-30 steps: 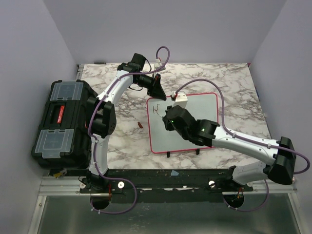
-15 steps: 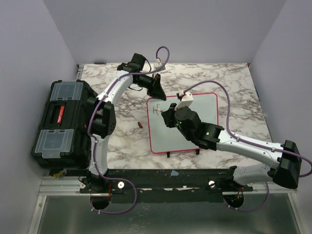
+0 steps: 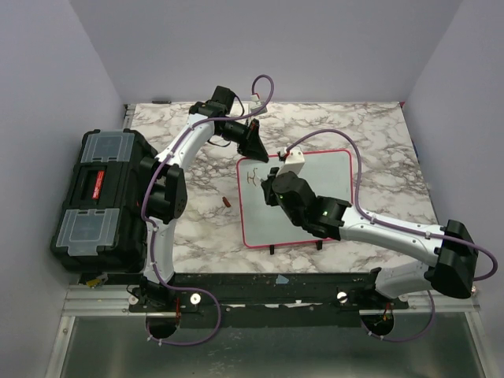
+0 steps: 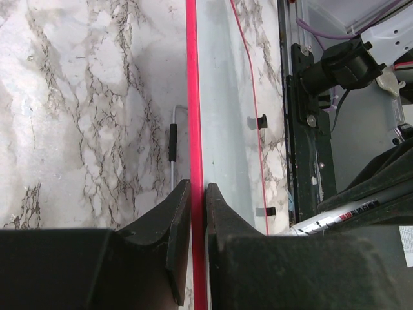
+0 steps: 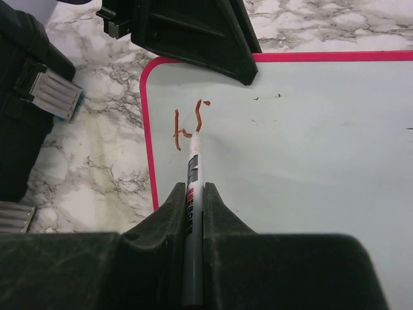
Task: Write a sentence on the whiteboard
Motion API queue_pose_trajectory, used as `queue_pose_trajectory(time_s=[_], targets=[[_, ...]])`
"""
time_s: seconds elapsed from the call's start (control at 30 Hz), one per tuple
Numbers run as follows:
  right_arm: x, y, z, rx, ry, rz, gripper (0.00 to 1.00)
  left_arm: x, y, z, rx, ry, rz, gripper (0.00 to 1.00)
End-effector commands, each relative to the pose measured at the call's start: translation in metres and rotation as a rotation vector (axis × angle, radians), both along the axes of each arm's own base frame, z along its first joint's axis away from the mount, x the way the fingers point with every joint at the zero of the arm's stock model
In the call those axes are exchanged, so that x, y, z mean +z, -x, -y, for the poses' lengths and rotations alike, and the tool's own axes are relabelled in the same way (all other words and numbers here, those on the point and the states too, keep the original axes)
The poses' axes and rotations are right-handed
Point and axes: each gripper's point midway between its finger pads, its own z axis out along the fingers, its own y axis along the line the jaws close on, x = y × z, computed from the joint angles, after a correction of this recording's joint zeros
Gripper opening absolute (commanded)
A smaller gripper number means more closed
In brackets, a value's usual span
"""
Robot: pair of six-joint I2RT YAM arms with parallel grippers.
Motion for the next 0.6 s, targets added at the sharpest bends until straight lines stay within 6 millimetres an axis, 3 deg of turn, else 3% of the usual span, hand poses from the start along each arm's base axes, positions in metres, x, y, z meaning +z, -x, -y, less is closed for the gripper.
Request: queue_pose_trajectory(time_s=[0.0, 0.57], targets=[[0.009, -0.009, 0.012, -0.062, 0.032, 0.034, 0.01, 0.024, 0.006, 0.000, -0.024, 0.051, 0.071, 0.00], [-0.001, -0.022, 0.018, -0.155, 0.120, 0.032, 0.01, 0.024, 0.006, 0.000, -0.023, 0.052, 0.071, 0.00]])
